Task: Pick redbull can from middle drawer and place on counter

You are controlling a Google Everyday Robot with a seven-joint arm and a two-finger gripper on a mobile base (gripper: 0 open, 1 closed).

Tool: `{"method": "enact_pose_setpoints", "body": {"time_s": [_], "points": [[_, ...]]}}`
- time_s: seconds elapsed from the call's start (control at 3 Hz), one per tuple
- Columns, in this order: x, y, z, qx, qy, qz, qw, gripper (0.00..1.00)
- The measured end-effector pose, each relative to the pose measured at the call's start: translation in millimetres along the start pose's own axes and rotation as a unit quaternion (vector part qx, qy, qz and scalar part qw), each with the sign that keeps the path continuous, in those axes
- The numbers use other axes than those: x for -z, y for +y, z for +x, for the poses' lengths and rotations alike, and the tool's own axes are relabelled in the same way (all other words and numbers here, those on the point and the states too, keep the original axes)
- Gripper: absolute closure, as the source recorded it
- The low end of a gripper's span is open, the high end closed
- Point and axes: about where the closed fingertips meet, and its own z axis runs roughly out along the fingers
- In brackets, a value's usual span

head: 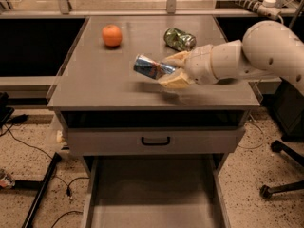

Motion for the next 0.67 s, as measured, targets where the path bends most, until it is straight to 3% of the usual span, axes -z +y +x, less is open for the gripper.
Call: {"method": "enact_pose_setpoints", "body": {"time_s": [0.33,0.67], "points": [[-3.0,-16.1,4.5,-0.054,-0.004,0.039,0.9978,1.0],[1.0,-23.6,9.2,-0.096,0.001,0.069,0.993,1.0]]}}
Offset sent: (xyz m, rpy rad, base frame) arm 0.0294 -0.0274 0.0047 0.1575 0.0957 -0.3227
